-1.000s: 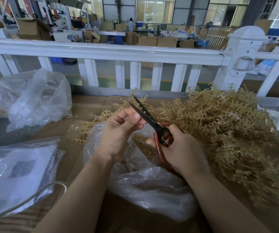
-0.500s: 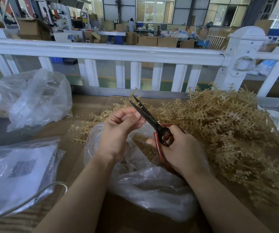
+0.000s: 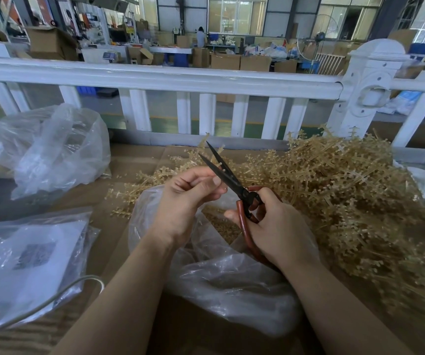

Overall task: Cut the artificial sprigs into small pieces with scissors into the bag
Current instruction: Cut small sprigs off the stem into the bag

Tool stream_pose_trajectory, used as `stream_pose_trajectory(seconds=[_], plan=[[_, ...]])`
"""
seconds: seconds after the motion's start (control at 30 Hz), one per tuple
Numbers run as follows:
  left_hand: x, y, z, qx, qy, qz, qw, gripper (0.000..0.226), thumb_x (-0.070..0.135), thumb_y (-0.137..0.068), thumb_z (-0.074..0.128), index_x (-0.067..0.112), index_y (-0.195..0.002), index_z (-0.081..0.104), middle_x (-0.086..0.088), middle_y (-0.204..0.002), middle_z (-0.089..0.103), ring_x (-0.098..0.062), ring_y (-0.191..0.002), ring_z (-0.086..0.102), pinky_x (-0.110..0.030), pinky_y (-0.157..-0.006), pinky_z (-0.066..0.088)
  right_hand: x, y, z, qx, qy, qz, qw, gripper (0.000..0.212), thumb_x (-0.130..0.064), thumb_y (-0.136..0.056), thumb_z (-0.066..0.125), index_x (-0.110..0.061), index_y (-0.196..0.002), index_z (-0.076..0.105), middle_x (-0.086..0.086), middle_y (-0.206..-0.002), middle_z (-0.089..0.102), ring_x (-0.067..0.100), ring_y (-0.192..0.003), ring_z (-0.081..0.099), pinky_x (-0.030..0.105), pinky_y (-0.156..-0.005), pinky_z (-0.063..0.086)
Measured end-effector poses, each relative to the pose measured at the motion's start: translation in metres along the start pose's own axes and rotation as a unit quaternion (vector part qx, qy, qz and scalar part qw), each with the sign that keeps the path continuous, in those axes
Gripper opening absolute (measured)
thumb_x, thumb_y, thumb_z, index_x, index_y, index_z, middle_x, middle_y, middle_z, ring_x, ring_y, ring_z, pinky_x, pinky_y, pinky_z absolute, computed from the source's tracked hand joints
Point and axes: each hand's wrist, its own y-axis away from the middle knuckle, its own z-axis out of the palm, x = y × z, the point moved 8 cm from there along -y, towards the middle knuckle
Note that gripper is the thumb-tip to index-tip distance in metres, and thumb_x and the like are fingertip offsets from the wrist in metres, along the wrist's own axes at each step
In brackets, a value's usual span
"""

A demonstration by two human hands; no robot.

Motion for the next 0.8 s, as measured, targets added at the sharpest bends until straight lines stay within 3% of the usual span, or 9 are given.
stream_pose_trajectory(seconds=[0.23, 0.37, 0.63, 0.8], plan=[[-0.0018, 0.0005, 0.0007, 0.003, -0.003, -0.011, 1.0, 0.016, 0.014, -0.078, 0.068, 0.005, -0.091, 0.067, -0.006, -0.077, 0.073, -0.014, -0.075, 0.068, -0.025, -0.076, 0.055, 0.0009, -0.0003, 0.0004, -0.004, -0.008, 0.004, 1.0, 0.082, -0.104, -0.063, 0.025, -0.034, -0.096, 0.051, -0.017, -0.069, 0.06, -0.001, -0.066, 0.058, 0.025, -0.055, 0.048], [-0.0014, 0.0009, 0.0006, 0.001, -0.007, -0.009, 1.0, 0.011, 0.013, -0.081, 0.072, 0.007, -0.089, 0.069, -0.006, -0.079, 0.073, -0.014, -0.076, 0.069, -0.025, -0.077, 0.055, -0.0016, -0.0001, -0.0015, 0.007, -0.018, -0.002, 1.0, 0.077, -0.102, -0.065, 0.03, -0.034, -0.095, 0.053, -0.02, -0.067, 0.058, -0.005, -0.063, 0.057, 0.017, -0.052, 0.042], [0.0023, 0.0024, 0.0031, -0.009, -0.001, -0.006, 1.0, 0.011, 0.013, -0.08, 0.069, 0.021, -0.081, 0.077, -0.004, -0.082, 0.074, -0.013, -0.078, 0.068, -0.025, -0.078, 0.055, -0.0034, -0.0015, -0.0024, 0.016, -0.006, -0.007, 1.0, 0.073, -0.102, -0.066, 0.029, -0.036, -0.092, 0.046, -0.021, -0.074, 0.059, -0.002, -0.067, 0.06, 0.024, -0.053, 0.05], [0.0029, 0.0028, 0.0036, -0.009, 0.007, -0.01, 1.0, 0.011, 0.024, -0.072, 0.075, 0.02, -0.082, 0.077, -0.004, -0.08, 0.074, -0.013, -0.076, 0.069, -0.026, -0.078, 0.055, -0.0033, -0.0004, -0.0033, 0.022, -0.012, -0.004, 1.0, 0.075, -0.104, -0.065, 0.027, -0.036, -0.089, 0.048, -0.021, -0.069, 0.058, -0.005, -0.062, 0.057, 0.018, -0.051, 0.043]])
